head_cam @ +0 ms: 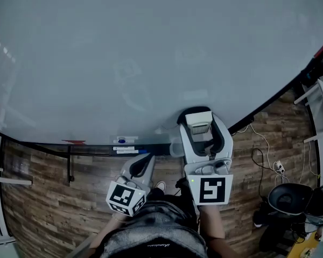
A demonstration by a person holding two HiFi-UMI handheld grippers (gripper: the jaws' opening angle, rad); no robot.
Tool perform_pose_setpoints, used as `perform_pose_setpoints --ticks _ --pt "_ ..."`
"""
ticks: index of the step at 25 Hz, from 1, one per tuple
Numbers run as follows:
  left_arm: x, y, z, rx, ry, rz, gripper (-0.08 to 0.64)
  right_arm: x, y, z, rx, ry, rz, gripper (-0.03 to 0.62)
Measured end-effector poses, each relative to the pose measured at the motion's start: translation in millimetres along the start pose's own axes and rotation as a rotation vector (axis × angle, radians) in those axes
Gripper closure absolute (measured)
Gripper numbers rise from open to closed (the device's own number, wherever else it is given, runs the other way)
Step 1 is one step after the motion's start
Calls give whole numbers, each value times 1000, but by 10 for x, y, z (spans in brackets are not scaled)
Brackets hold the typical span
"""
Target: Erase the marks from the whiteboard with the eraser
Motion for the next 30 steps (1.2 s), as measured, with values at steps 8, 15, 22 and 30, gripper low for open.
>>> perform_pose_setpoints --ticks 8,15,22,30 --pt "36 -57 -9 -12 -1 -14 557 199 -327 -171 84 31 41 324" --pt "104 -127 -42 -36 13 -28 557 251 -412 -192 107 39 66 325" --pt "165 -88 -158 -71 32 -48 555 234 -373 -201 171 39 46 327" --pt "105 209 -384 -96 27 -27 557 229 -220 -160 254 64 69 327"
Point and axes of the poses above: the fingertips, and each gripper's own axes: z forward along the fingers, y to its left, x out of its underside, the point moved 8 cm from there along -z, backward along the fingers, and after that the axes turned 2 degrees about -x, right-handed, at the moved point
